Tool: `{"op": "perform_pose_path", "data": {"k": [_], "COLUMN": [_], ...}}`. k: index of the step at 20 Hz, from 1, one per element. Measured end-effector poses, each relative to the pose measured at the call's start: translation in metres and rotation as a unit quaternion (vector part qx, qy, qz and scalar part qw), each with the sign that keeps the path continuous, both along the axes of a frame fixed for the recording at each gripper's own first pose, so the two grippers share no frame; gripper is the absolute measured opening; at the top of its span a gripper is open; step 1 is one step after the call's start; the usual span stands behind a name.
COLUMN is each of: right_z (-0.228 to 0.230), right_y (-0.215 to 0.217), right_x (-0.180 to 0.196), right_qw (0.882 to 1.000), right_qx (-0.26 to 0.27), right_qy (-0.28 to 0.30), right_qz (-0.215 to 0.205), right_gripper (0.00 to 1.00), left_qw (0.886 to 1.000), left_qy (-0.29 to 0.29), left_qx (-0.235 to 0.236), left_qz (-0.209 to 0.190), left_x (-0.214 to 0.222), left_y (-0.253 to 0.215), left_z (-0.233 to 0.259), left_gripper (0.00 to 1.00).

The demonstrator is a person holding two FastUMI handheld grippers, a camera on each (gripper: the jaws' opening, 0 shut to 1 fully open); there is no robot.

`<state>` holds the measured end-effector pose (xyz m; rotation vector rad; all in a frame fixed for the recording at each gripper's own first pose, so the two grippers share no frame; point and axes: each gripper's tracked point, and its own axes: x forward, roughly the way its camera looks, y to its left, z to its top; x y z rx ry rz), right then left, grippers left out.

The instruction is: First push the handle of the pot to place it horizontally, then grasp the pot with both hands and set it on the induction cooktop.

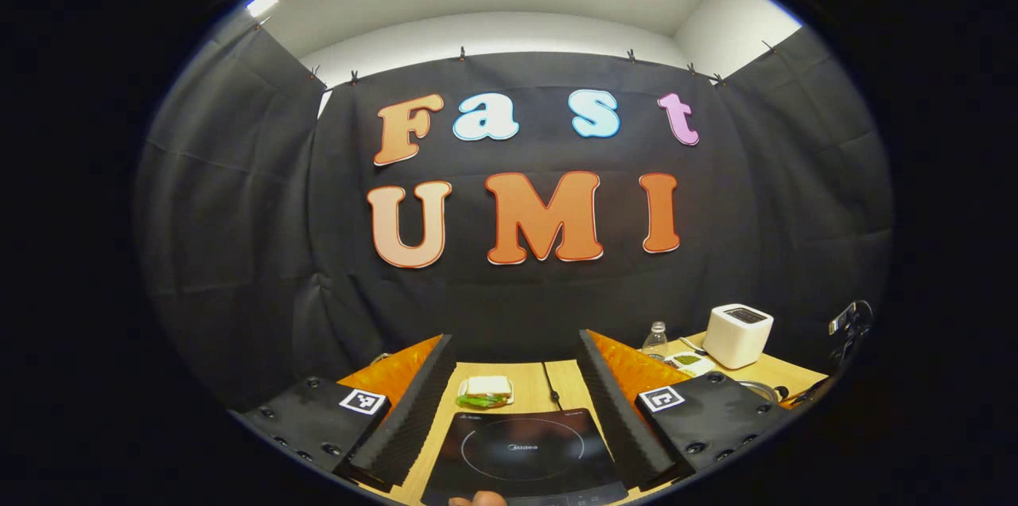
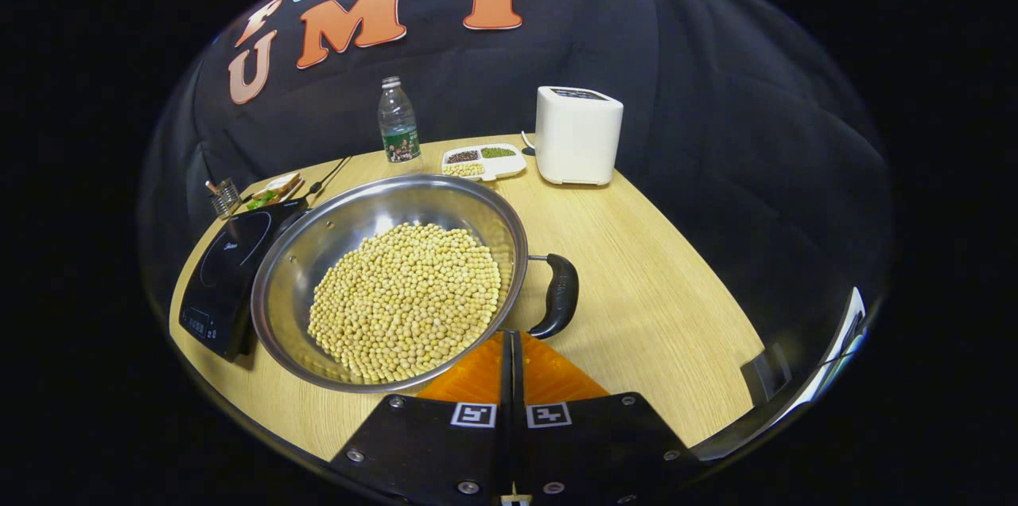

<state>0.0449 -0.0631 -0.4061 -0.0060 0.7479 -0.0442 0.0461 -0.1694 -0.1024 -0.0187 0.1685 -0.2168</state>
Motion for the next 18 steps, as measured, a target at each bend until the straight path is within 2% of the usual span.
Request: {"op": "perform_pose_path", "data": {"k": [4, 10, 18], "right_z": [0.000, -0.001, -0.003], "right_y": [-0.007, -0.015, -0.019], "right_x": [0.014, 0.033, 0.052], "right_qw": [1.000, 1.000, 1.000], "right_qx": [-0.010, -0.020, -0.011], "right_qy": [-0.006, -0.008, -0.011], "right_qz": [-0.002, 0.003, 0.009], "right_gripper": [0.00, 0.00, 0.00], "left_qw": [1.000, 1.000, 0.996], "left_qy": [0.008, 0.011, 0.074], "left_qx": [-0.013, 0.015, -0.015], "left_qz": [-0.009, -0.009, -0.048], "left_x": [0.001, 0.005, 0.004], "left_y": [-0.014, -0.036, -0.096], "left_z": [-0.011, -0.033, -0.086], "left_gripper": [1.00, 1.00, 1.00]}}
